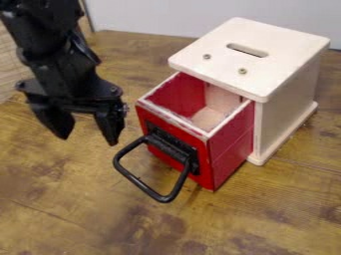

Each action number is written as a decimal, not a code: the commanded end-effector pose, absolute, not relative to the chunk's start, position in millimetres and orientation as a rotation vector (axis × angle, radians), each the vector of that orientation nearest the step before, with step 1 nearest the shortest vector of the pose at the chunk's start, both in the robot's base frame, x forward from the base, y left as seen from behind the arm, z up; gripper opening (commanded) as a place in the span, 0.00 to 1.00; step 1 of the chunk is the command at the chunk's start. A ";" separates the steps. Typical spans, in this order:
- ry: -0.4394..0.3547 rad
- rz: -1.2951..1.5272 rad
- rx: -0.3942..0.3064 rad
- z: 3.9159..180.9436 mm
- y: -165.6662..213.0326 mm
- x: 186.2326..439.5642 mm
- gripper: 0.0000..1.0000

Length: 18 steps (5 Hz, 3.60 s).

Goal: Open the drawer

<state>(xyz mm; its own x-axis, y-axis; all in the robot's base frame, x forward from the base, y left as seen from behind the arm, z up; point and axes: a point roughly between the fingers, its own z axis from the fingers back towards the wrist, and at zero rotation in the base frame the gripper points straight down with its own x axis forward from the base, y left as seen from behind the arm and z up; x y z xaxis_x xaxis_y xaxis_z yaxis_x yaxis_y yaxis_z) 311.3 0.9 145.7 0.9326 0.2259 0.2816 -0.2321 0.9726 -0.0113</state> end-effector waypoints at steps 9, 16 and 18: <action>-0.245 0.184 0.031 165.7 40.2 326.7 1.00; -0.291 0.177 0.005 163.8 41.1 321.5 1.00; -0.246 0.116 0.042 148.7 20.7 339.1 1.00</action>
<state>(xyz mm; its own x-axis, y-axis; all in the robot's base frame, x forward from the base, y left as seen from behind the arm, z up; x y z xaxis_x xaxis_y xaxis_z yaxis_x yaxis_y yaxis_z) 332.5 20.8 131.2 0.9732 0.1199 0.1962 -0.1267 0.9917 0.0223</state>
